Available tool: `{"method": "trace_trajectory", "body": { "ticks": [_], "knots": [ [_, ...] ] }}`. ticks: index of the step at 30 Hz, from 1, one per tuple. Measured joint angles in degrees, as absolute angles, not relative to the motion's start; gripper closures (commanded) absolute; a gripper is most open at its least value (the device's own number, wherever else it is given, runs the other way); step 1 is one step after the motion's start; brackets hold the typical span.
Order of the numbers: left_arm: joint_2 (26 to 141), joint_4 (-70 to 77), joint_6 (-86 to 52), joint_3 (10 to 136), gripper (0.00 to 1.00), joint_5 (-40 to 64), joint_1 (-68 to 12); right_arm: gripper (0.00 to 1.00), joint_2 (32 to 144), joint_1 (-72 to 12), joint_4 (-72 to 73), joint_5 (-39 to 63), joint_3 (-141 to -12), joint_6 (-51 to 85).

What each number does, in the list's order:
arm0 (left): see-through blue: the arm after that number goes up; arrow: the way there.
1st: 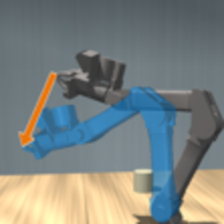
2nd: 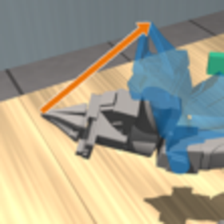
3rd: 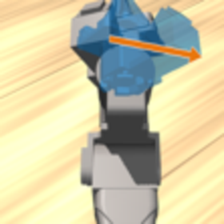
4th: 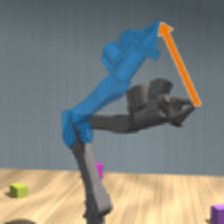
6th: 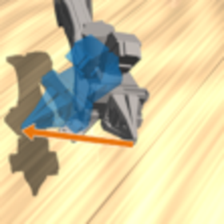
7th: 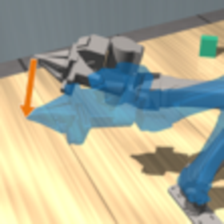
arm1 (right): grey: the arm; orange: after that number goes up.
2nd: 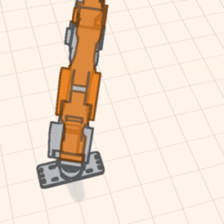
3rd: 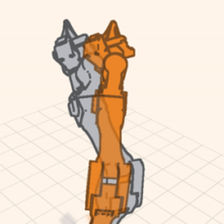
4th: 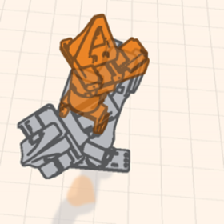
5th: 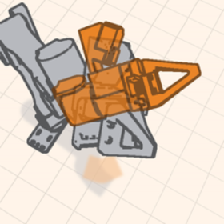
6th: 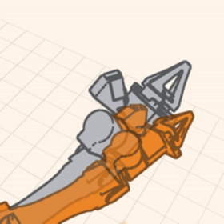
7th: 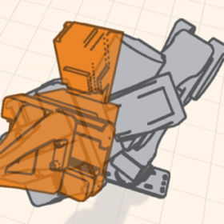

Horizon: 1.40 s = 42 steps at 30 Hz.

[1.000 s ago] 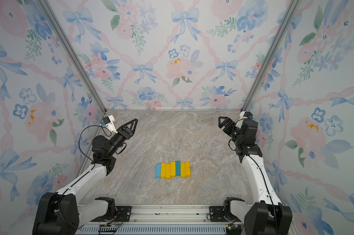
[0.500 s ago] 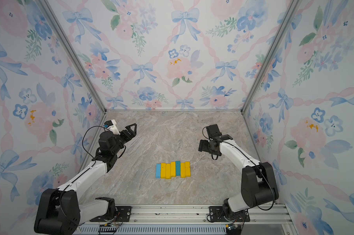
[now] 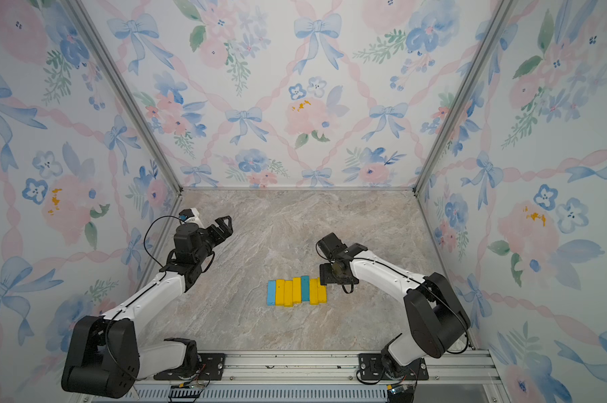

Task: Assemble the number 8 with building blocks
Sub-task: Pick up the building block from the center of the board.

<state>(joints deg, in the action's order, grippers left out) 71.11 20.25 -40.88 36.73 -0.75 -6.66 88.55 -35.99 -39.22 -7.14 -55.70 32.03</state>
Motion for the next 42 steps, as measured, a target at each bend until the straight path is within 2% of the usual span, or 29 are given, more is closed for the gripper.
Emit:
{"method": "trace_trajectory", "body": {
  "ticks": [9, 25, 29, 34, 39, 42],
  "knots": [
    [71.09, 19.99, -40.88, 36.73, 0.02, -1.13, -6.66, 0.17, 91.61, -40.69, -37.82, -7.38, -55.68, 36.12],
    [71.09, 19.59, -40.86, 36.73, 0.02, -1.13, -6.66, 0.19, 93.27, -41.74, -36.45, -9.04, -53.91, 37.56],
    [71.09, 19.57, -40.86, 36.73, 0.02, -1.13, -6.66, 0.26, 93.8, -41.74, -36.4, -9.56, -53.8, 37.52],
    [71.09, 19.57, -40.84, 36.71, 0.02, -1.32, -6.66, 0.44, 94.56, -41.76, -36.12, -9.93, -53.78, 36.95],
    [71.09, 19.57, -40.66, 36.71, 0.02, -1.61, -6.66, 0.51, 95.15, -42.06, -33.45, -9.89, -53.45, 34.48],
    [71.09, 19.57, -40.62, 36.71, 0.02, -1.74, -6.66, 0.61, 94.91, -42.11, -31.27, -9.41, -52.73, 33.21]
  ]
}}
